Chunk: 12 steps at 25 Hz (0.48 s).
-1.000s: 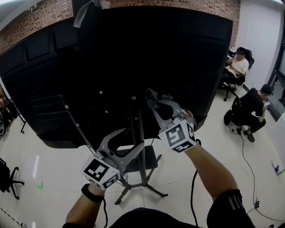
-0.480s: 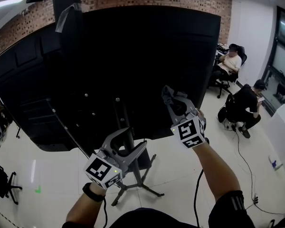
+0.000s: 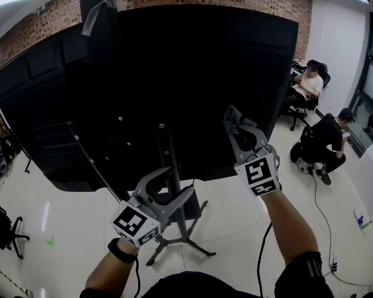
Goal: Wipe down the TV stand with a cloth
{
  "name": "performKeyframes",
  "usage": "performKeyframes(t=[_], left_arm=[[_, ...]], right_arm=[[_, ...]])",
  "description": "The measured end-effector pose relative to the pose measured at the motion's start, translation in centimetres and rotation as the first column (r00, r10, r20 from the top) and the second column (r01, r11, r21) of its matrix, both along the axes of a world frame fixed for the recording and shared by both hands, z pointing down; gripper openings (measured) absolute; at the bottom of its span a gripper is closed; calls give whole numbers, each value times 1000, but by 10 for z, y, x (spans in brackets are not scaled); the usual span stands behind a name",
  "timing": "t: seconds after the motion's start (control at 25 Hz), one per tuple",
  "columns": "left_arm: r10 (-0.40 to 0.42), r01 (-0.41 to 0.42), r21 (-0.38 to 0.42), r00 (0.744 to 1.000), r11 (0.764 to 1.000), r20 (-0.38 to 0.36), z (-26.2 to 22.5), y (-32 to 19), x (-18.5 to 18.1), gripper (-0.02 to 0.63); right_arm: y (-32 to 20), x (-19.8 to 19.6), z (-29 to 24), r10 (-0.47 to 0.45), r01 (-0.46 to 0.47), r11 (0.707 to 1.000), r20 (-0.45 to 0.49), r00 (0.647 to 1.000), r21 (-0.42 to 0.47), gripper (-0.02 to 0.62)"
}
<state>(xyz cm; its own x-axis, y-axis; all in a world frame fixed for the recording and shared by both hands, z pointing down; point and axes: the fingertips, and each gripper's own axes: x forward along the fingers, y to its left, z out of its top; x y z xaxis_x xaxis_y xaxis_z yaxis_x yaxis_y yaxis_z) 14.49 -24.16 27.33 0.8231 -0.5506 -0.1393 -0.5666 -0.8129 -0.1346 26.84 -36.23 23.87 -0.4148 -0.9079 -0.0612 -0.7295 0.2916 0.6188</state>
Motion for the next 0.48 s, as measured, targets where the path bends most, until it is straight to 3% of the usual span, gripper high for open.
performKeyframes(t=[0.24, 0.48], left_arm=[[-51, 51, 9, 999, 999, -15, -3, 3, -49, 281], [-100, 101, 32, 994, 994, -33, -15, 9, -124, 281]], right_arm=[[39, -74, -33, -129, 131, 988, -29, 991, 79, 35], [70, -171, -65, -209, 221, 966, -97, 973, 137, 35]])
